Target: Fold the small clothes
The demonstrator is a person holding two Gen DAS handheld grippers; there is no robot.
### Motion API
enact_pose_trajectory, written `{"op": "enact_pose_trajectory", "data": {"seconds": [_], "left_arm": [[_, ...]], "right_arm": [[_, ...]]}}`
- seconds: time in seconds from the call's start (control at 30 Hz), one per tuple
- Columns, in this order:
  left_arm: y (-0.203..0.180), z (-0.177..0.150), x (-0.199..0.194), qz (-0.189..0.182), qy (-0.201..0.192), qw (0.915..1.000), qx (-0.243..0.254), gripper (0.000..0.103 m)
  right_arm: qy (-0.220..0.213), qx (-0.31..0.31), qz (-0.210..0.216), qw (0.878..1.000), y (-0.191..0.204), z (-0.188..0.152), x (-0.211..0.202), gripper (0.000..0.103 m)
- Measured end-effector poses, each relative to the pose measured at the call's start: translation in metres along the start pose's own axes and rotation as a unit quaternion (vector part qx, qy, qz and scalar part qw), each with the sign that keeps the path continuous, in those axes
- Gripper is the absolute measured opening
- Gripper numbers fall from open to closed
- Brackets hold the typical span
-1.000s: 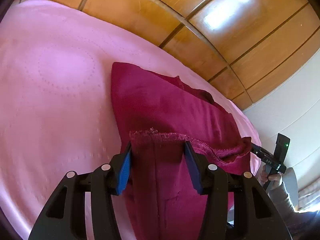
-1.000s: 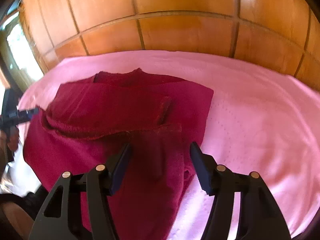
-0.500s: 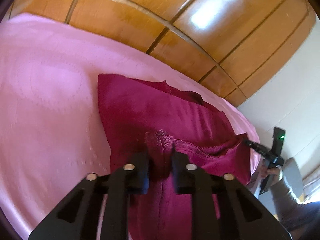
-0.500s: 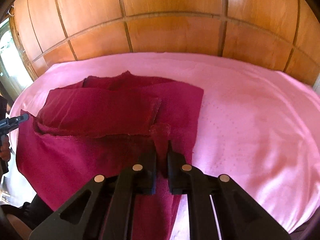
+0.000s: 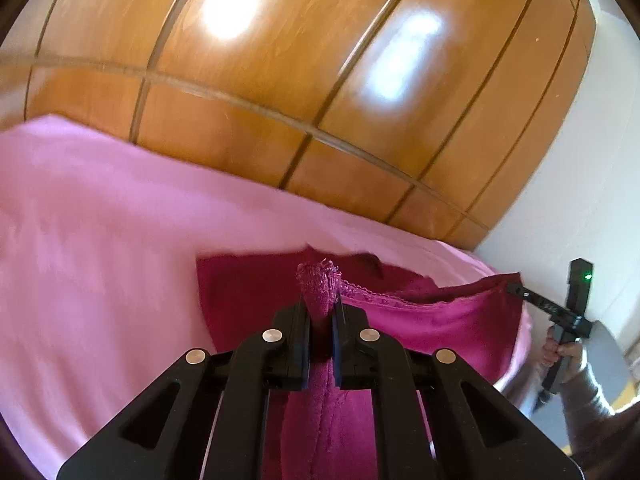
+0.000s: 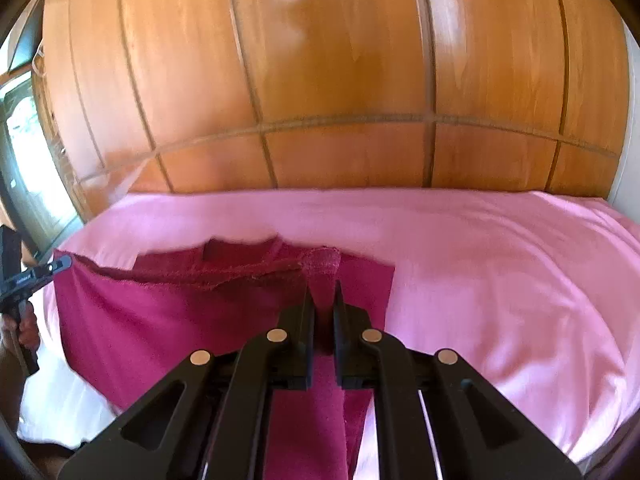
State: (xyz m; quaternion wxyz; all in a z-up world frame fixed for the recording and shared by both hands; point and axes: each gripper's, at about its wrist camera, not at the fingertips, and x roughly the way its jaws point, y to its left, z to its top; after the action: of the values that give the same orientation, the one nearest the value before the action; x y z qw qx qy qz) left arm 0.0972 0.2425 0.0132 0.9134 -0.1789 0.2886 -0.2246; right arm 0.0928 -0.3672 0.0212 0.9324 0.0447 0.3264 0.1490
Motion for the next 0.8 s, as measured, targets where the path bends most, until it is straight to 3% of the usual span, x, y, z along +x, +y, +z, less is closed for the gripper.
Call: {"op": "enact_pose_trajectory", "data": {"seconds": [0.13, 0.33, 0.5, 0.67, 0.73, 0.8], "left_arm": [[0.008, 0.031, 0.032, 0.037, -0.004, 0.9993, 0.0, 0.006], [0.032, 0.055, 0.097, 0.085, 0.031, 0.9957, -0.015, 0.006], [0.057, 0.059, 0.139, 0.123, 0.059, 0.99, -0.037, 0.006], [0.085, 0.037, 0.18, 0.16, 0.123, 0.9774, -0.062, 0.006], [0.093, 0.034, 0.183, 0.177, 0.125, 0.9736, -0.073, 0.014], [0.096, 0.035, 0.176, 0.18, 0.114, 0.9732, -0.088, 0.033]], "right_arm": [[0.0, 0.026, -0.009, 1.0, -0.011, 0.028, 0.041, 0.006], [0.025, 0.077, -0.037, 0.996, -0.033, 0.052, 0.117, 0.006], [0.065, 0.106, -0.065, 0.99, -0.048, 0.045, 0.174, 0.006], [0.12, 0.116, -0.089, 0.982, -0.059, 0.027, 0.22, 0.007], [0.122, 0.114, -0.094, 0.981, -0.06, 0.025, 0.224, 0.008], [0.123, 0.112, -0.097, 0.981, -0.06, 0.027, 0.223, 0.017]]}}
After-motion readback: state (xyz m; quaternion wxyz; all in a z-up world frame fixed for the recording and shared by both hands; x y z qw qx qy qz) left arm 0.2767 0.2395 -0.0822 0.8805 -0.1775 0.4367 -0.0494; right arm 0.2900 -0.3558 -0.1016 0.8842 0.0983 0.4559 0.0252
